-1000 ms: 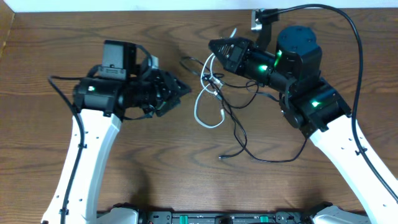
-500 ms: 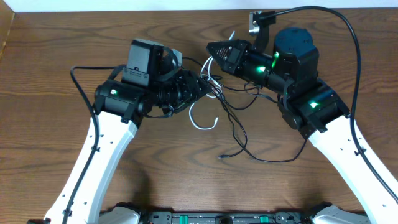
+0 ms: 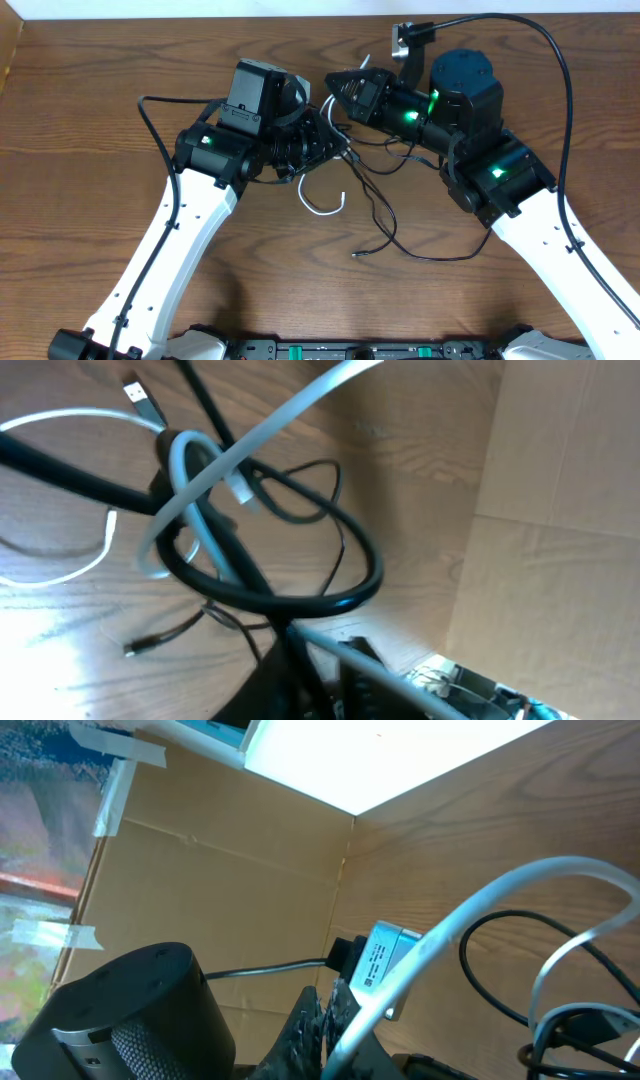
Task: Untangle cables
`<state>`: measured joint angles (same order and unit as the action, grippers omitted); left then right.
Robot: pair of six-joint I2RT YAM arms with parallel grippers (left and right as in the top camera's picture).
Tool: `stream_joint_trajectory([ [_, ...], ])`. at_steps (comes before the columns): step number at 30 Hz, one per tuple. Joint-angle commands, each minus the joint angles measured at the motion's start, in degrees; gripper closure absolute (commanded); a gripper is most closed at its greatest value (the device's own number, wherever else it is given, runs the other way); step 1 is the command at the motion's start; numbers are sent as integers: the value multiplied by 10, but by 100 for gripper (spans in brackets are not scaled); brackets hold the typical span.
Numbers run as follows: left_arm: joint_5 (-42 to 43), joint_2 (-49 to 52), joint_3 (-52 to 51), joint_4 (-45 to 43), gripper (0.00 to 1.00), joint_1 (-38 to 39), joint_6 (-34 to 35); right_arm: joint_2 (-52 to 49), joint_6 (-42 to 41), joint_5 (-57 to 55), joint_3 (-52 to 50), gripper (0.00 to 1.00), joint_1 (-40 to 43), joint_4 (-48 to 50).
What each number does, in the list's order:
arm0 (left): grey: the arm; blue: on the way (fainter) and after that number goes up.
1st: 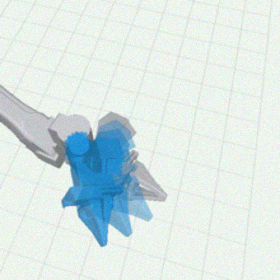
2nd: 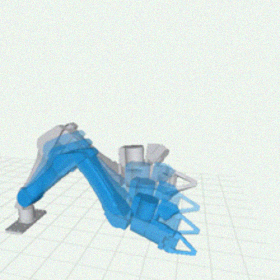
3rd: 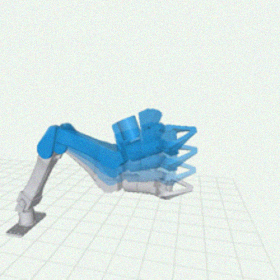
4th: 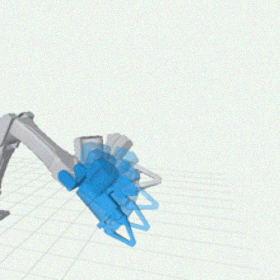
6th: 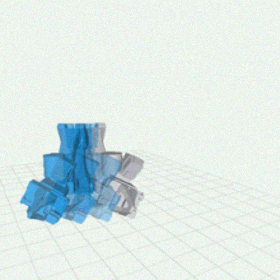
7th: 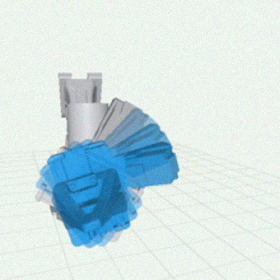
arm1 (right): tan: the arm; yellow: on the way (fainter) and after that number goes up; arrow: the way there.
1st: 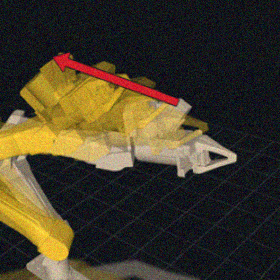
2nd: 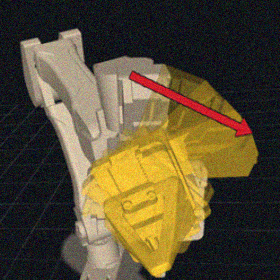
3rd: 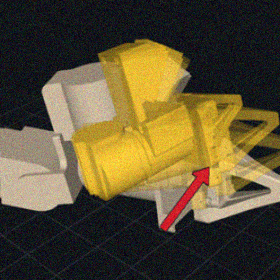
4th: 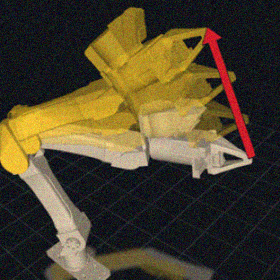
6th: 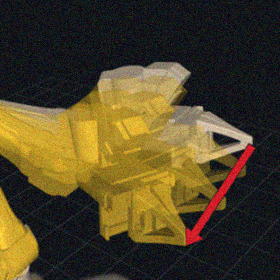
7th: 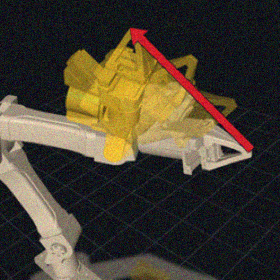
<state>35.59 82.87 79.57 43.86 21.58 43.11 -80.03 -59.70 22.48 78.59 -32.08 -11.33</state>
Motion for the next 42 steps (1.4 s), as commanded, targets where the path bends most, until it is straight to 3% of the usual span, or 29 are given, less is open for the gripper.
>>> stream_joint_trajectory([
  [1, -8, 2, 5, 0, 92, 0, -5, 2, -5, -5, 4, 99, 2, 2],
  [5, -68, 2, 5, 21, 92, 0, -4, 2, 4, -5, 4, 99, 17, -8],
  [12, -296, 2, 5, 120, 92, -9, 11, 2, 41, -15, 4, 99, 83, -110],
  [22, -375, 2, 5, 158, 92, -90, 19, 2, 69, -16, 4, 99, 153, -228],
  [31, -373, 2, 5, 186, 93, -144, 19, 2, 73, -16, 4, 99, 184, -245],
  [34, -304, 2, 5, 172, 93, -143, -25, 2, 77, -15, 4, 99, 182, -245],
  [38, -108, 2, 5, 111, 93, -141, -143, 2, 120, -11, 4, 99, 169, -244],
  [42, 101, 2, 5, 48, 92, -141, -200, 2, 165, -11, 4, 82, 152, -245],
])
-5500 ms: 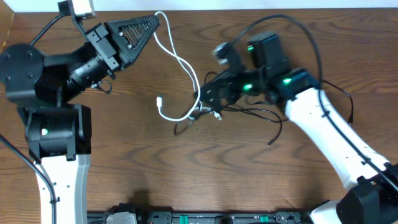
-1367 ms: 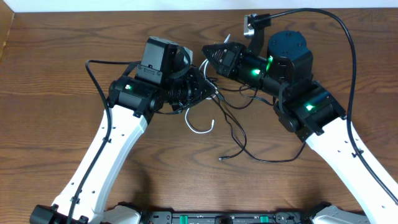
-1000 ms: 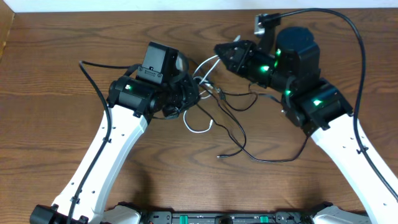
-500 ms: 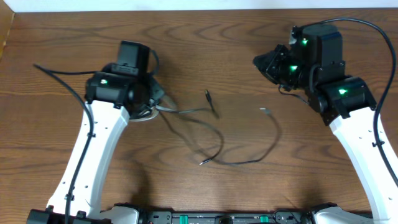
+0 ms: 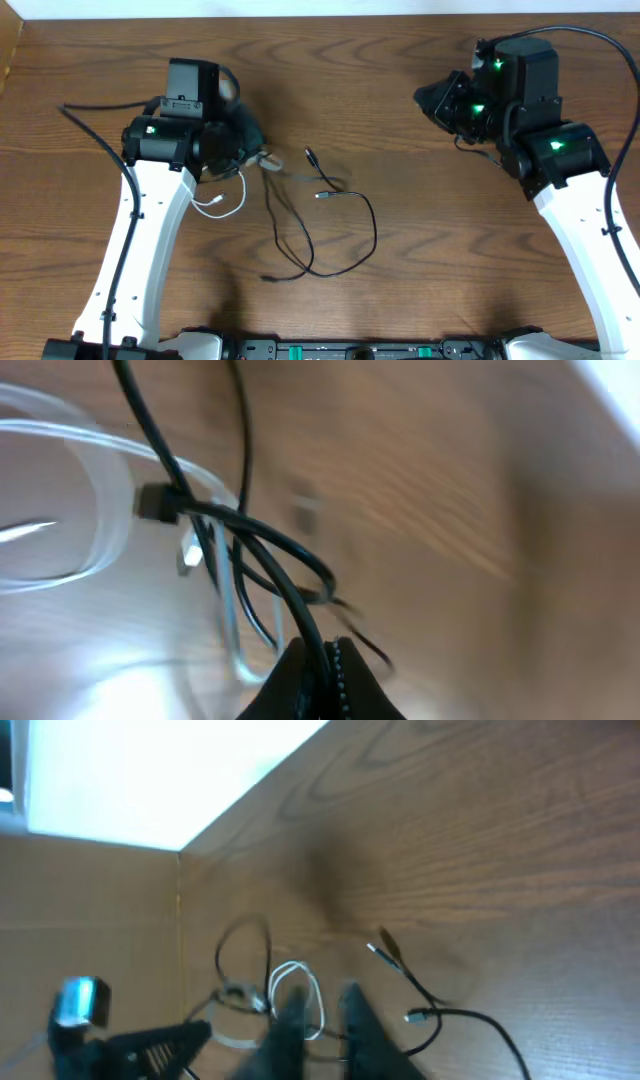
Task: Untangle cables
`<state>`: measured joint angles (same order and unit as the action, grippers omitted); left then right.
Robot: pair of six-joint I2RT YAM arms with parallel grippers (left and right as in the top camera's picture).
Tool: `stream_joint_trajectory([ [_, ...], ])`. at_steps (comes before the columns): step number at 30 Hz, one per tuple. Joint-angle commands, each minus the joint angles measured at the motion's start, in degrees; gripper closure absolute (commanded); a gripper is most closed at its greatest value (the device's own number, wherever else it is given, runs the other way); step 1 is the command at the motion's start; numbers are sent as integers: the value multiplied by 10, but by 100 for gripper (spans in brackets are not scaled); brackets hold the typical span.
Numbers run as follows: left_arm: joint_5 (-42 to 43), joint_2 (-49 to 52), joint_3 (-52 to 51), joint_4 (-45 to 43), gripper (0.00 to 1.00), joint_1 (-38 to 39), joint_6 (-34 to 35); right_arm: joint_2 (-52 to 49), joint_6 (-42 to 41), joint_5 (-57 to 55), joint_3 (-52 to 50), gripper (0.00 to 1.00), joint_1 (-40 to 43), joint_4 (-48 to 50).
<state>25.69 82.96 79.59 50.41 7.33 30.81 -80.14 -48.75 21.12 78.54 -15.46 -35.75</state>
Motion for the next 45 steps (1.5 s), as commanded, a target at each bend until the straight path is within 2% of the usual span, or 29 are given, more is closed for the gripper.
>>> stream_joint_trajectory([
  [1, 244, 1, 5, -31, 92, 1, -78, 3, 66, 2, 4, 78, -18, -1],
  [5, 385, 1, 5, -81, 93, 1, -79, 2, 88, 2, 4, 59, -36, 0],
  [7, 434, 1, 5, -101, 93, 1, -81, 0, 88, 1, 4, 54, -45, 0],
  [12, 463, 1, 5, -125, 93, 1, -30, -17, 88, 0, 4, 48, -70, 10],
  [17, 532, 1, 5, -150, 92, 1, -38, -47, 85, 1, 4, 46, -77, 23],
  [24, 543, 1, 5, -150, 93, 13, -43, -89, 72, 56, 4, 45, -90, 79],
  [25, 543, 1, 5, -152, 93, 18, -43, -94, 72, 56, 4, 48, -95, 85],
  [28, 542, 1, 5, -162, 92, 28, -44, -107, 73, 46, 4, 97, -102, 92],
  [29, 540, 1, 5, -163, 93, 28, -44, -110, 73, 41, 4, 98, -102, 90],
  [32, 492, 1, 5, -153, 93, 21, -44, -113, 72, 6, 4, 99, -98, 68],
  [34, 425, 1, 5, -121, 92, 12, -43, -112, 72, -18, 4, 99, -92, 47],
  [37, 242, 1, 5, -43, 93, -7, -10, -111, 71, -52, 4, 99, -75, 10],
  [39, 96, 1, 5, 15, 93, -17, 40, -111, 65, -84, 4, 99, -63, -18],
  [41, -9, 1, 5, 57, 92, -26, 76, -111, 58, -117, 4, 99, -54, -46],
  [43, -67, 1, 5, 83, 92, -30, 94, -111, 34, -144, 4, 99, -50, -67],
  [45, -73, 1, 5, 87, 93, -31, 96, -111, 27, -153, 4, 99, -50, -71],
])
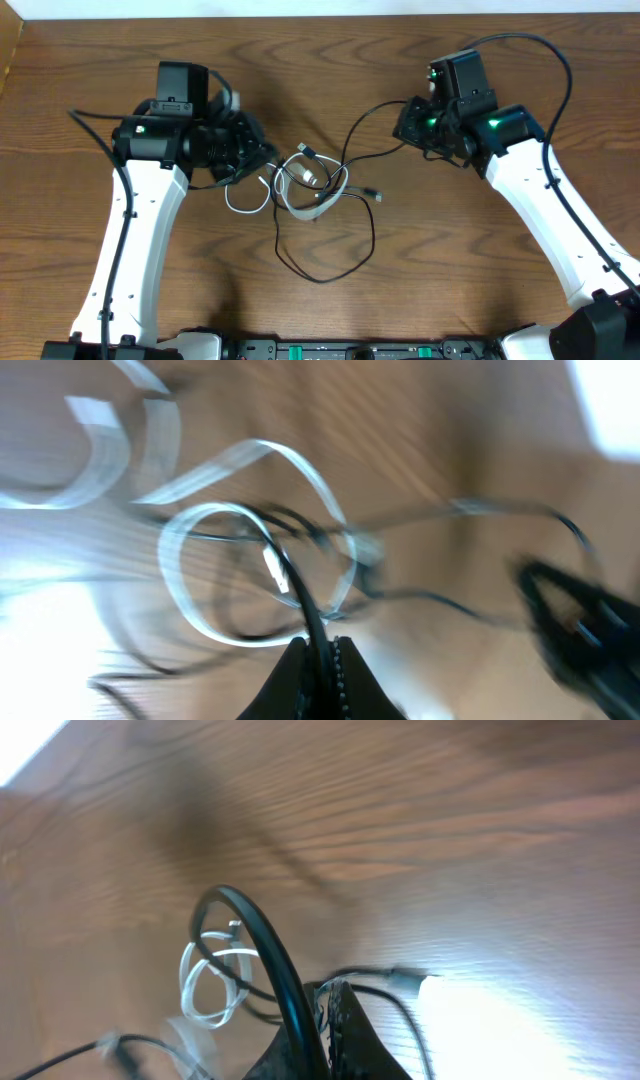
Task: Untangle cables
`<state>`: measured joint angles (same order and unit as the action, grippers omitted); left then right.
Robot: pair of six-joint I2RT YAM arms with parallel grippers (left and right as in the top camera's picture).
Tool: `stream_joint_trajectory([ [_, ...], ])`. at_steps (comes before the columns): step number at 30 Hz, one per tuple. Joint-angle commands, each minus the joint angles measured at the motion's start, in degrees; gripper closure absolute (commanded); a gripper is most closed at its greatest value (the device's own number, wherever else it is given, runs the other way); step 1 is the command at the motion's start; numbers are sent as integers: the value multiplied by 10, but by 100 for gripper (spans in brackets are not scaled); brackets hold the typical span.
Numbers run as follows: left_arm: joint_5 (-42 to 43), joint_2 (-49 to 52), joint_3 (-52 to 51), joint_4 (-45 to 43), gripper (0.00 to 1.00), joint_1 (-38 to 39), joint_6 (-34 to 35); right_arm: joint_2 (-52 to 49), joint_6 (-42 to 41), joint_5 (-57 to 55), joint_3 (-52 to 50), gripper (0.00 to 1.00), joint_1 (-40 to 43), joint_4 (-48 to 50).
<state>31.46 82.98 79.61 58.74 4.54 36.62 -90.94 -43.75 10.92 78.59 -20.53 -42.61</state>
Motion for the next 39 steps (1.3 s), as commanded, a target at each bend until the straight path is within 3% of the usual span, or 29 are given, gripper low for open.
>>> stream_joint_trajectory([
  [1, -128, 1, 4, 3, 92, -3, 38, -3, -23, -50, 4, 99, 1, -2],
  [3, -94, 1, 4, -4, 93, -3, 39, -3, -23, -50, 4, 95, 1, 0],
  [5, -10, 1, 4, -26, 93, -3, 10, -4, -23, -50, 4, 73, -2, 0],
  [8, 193, 1, 4, -99, 92, -3, -71, -4, -15, -50, 4, 46, -6, 0],
  [10, 284, 1, 4, -145, 93, -3, -76, -4, -5, -50, 4, 23, -6, -1],
  [13, 386, 1, 4, -209, 92, -3, -73, -4, 13, -50, 4, 1, -6, -4],
  [18, 482, 1, 4, -295, 93, -2, -19, -4, 78, 3, 4, 1, -12, 2],
  [29, 489, -12, 5, -453, 93, -1, 214, -4, 202, 86, 4, 1, -61, 72],
  [39, 454, -51, 4, -783, 93, -1, 473, -59, 191, 79, 4, 1, -110, 132],
])
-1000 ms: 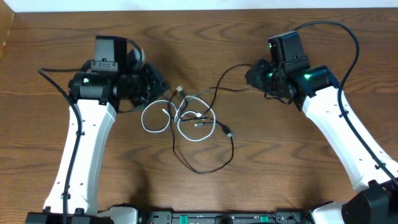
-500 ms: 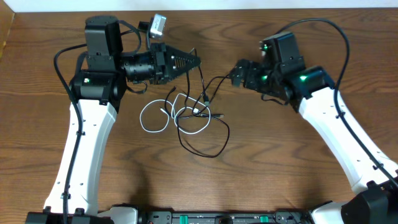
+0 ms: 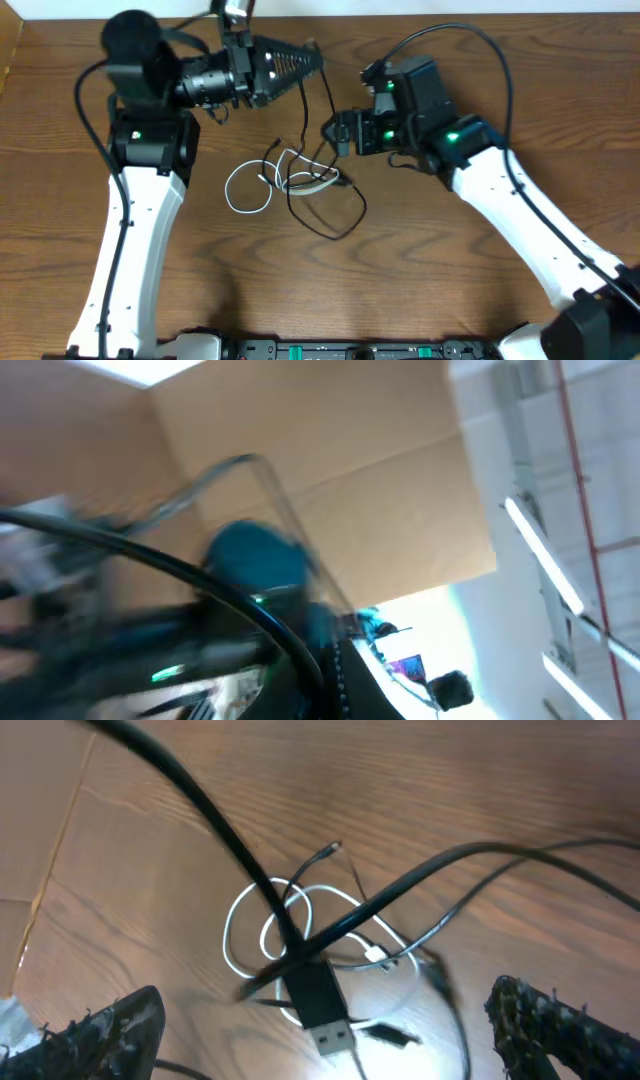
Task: Untangle cables
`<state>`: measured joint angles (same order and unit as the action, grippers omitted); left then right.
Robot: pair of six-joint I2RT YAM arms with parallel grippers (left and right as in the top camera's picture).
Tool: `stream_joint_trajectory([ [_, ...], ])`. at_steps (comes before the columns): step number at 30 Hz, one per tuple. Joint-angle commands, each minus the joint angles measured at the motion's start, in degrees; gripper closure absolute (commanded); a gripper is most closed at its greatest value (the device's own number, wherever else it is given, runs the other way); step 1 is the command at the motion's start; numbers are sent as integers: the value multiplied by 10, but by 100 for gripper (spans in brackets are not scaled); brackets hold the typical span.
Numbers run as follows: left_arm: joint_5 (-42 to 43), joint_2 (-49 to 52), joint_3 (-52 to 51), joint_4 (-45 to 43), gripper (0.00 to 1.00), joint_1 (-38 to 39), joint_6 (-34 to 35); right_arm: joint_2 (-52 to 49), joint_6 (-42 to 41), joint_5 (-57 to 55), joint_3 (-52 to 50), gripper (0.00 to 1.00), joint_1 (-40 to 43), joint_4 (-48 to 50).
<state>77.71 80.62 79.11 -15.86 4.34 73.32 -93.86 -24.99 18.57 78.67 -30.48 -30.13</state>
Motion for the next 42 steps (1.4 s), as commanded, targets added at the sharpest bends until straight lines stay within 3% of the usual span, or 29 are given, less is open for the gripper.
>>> stream_joint_trajectory([
  [1, -12, -31, 10, -56, 93, 1, 124, -40, -5, 2, 3, 1, -13, 11],
  [3, -19, -40, 10, -75, 93, 1, 147, -63, -28, 2, 3, 1, -16, 18],
  [7, -23, -52, 10, -74, 93, 1, 175, -108, -64, -1, 3, 32, -14, 35],
  [12, -26, -66, 10, -75, 92, -2, 219, -130, -95, -24, 3, 44, -2, 23],
  [16, -30, -66, 10, -74, 93, -5, 219, -118, -97, 10, 3, 40, 9, 3],
  [19, -56, -66, 9, -74, 92, -5, 227, -101, -87, 72, 3, 30, 18, 4],
  [25, -173, -66, 9, -74, 93, -6, 320, -34, 107, 242, 3, 16, 33, 3],
  [28, -220, -65, 9, -74, 93, -12, 320, 0, 159, 298, 3, 15, 27, 3],
  [36, -304, -65, 9, -74, 93, -36, 320, 36, 161, 298, 3, 14, -14, 5],
  [42, -311, -65, 9, -74, 93, -36, 324, 35, 161, 298, 3, 16, -53, 34],
])
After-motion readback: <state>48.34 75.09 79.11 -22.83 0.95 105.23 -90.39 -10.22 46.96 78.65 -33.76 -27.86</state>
